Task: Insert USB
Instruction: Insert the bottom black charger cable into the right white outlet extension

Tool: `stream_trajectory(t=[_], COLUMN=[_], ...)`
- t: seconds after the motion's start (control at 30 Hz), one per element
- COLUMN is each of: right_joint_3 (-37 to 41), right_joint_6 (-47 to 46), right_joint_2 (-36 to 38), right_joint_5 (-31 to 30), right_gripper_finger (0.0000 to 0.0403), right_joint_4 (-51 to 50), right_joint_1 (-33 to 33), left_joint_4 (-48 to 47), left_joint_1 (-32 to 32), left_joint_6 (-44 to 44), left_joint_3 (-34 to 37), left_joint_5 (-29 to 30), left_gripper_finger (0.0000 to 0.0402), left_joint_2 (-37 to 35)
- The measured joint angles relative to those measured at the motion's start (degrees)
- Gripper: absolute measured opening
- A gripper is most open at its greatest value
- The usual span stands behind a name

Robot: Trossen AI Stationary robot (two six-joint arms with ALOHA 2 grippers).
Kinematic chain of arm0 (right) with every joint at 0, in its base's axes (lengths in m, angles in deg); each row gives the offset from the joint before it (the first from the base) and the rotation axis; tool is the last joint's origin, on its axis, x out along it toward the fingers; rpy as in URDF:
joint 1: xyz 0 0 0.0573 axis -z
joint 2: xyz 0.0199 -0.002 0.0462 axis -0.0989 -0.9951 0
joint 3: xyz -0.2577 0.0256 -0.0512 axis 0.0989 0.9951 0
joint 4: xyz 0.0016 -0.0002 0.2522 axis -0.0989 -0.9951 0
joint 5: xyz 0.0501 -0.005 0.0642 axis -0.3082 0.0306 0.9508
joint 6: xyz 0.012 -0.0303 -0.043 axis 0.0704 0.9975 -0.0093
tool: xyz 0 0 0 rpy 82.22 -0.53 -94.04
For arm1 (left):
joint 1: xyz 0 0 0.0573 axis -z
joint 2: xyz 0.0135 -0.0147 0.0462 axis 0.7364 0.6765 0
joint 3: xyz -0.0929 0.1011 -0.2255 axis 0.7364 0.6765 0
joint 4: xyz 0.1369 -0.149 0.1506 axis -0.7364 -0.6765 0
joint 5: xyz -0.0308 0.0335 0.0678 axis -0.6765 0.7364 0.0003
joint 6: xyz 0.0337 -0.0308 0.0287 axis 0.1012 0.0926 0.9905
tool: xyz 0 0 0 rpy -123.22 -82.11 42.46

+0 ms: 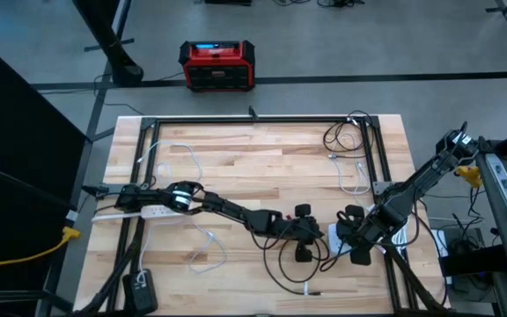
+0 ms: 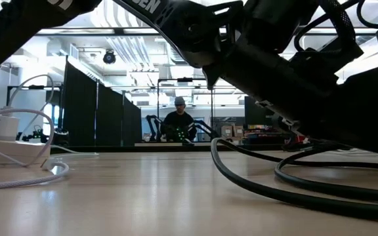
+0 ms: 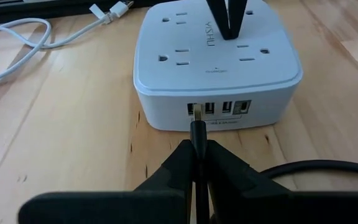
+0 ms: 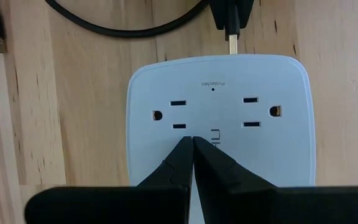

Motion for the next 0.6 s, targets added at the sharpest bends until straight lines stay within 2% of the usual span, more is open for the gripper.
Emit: stream_trajectory(t=[0.6], right_joint_3=[0.1], right_joint_6=[0.1], right_joint_2=[0.0], right_joint_5=[-0.4], right_gripper_finger=[0.0], right_joint_4=[1.2], right_joint_1=[0.0], left_joint_4=[2.0], left_joint_1=[-1.0], left_joint_6=[0.1], left_joint_3=[0.0], left_joint_5=[-3.4], left_gripper_finger=[0.0022], left_joint_2=[0.2])
